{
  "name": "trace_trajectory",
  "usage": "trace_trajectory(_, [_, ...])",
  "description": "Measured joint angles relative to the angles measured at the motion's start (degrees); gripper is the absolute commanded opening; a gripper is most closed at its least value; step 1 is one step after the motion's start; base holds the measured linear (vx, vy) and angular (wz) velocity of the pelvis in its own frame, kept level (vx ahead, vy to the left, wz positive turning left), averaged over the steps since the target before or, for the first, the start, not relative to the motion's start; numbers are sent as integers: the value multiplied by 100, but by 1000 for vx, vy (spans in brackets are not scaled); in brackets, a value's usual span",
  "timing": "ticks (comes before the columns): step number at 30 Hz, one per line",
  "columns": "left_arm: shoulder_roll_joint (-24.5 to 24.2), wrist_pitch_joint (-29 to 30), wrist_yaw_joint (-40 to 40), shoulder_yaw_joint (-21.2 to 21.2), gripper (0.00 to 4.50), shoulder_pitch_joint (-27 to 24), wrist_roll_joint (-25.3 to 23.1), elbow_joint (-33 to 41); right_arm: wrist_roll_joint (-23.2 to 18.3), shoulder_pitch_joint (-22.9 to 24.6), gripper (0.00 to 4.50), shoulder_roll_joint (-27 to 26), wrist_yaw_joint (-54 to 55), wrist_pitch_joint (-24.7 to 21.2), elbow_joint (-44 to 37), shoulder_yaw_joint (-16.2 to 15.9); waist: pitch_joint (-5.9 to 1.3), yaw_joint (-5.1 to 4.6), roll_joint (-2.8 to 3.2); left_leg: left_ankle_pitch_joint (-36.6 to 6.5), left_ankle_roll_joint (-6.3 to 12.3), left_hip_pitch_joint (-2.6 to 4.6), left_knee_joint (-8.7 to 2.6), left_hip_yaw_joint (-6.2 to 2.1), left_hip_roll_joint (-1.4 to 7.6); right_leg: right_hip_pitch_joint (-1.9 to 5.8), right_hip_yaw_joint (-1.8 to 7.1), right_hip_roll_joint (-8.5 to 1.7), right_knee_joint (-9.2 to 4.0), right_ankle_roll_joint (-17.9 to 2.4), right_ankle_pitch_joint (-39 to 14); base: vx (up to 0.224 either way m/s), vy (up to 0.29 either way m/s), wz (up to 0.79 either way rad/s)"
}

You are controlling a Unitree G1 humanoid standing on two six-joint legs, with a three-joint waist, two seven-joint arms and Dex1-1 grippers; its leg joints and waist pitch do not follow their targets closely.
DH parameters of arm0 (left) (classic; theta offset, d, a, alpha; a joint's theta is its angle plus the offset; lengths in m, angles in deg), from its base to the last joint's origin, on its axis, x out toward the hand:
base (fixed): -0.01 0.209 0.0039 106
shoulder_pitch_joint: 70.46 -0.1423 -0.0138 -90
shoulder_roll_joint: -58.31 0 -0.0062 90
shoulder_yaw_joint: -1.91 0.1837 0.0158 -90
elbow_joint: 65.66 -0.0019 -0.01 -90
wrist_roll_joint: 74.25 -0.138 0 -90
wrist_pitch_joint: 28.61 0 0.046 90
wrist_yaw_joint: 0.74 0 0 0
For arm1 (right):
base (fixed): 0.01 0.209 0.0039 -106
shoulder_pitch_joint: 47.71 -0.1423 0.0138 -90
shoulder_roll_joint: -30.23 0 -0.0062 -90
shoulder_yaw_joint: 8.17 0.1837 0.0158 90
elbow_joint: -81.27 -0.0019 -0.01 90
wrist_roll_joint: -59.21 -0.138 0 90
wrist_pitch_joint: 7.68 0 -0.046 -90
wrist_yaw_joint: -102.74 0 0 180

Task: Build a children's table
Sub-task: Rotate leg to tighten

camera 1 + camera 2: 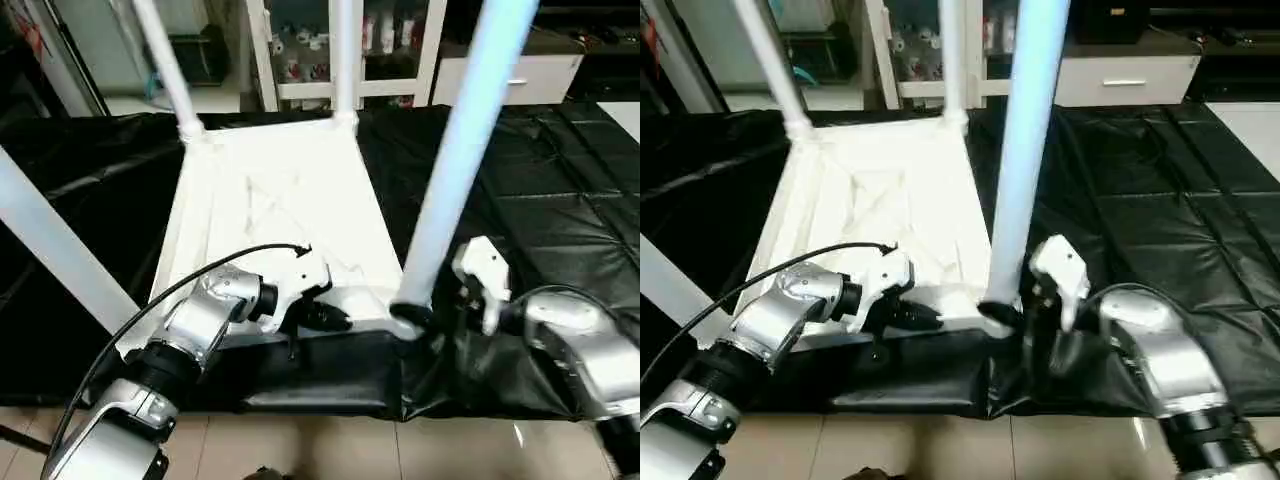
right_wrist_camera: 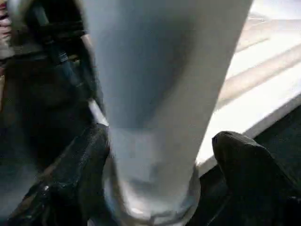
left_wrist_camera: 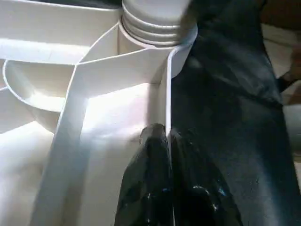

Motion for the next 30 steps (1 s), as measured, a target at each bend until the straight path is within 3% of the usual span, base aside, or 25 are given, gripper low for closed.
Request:
trace_trajectory(5, [-34, 120, -29, 0, 0, -38, 21, 113, 24, -3, 384, 50, -203, -1, 3, -197, 0, 3, 0, 0, 0, 1, -1, -1, 3, -4, -2, 1, 6, 1, -1, 0, 0, 0])
trace_trajectory(11, [-38, 180, -51, 4, 0, -62, 22, 191, 34, -65, 384, -18, -284, 3, 155, -219, 0, 45, -2, 0, 1, -3, -1, 1, 3, -6, -4, 1, 4, 1, -1, 0, 0, 0])
trace_trajectory(12, [-43, 192, -51, 4, 0, -66, 22, 204, 34, -88, 358, -25, -300, 3, 186, -225, 0, 44, -2, 0, 1, -3, -1, 1, 3, -6, -4, 1, 5, 1, -1, 0, 0, 0])
trace_trajectory(16, [-52, 229, -56, 26, 0, -75, 21, 246, 34, -131, 344, -28, -319, 3, 259, -225, 0, 47, -2, 0, 2, -3, 1, 1, 3, -6, -2, 1, 5, 1, -1, 0, 0, 0])
trace_trajectory(18, [-54, 235, -54, 31, 0, -75, 21, 249, 36, -135, 307, -28, -345, 16, 282, -226, 0, 47, -2, 0, 2, -2, 1, 1, 3, -6, -2, 1, 5, 1, -1, 0, 0, 0])
trace_trajectory(30, [-49, 248, -39, 53, 0, -89, 9, 281, 257, -278, 255, 88, -474, 351, 421, -380, -3, 50, 0, 0, 2, -2, 7, 1, 3, -2, -3, 1, 7, 1, -1, 0, 0, 0])
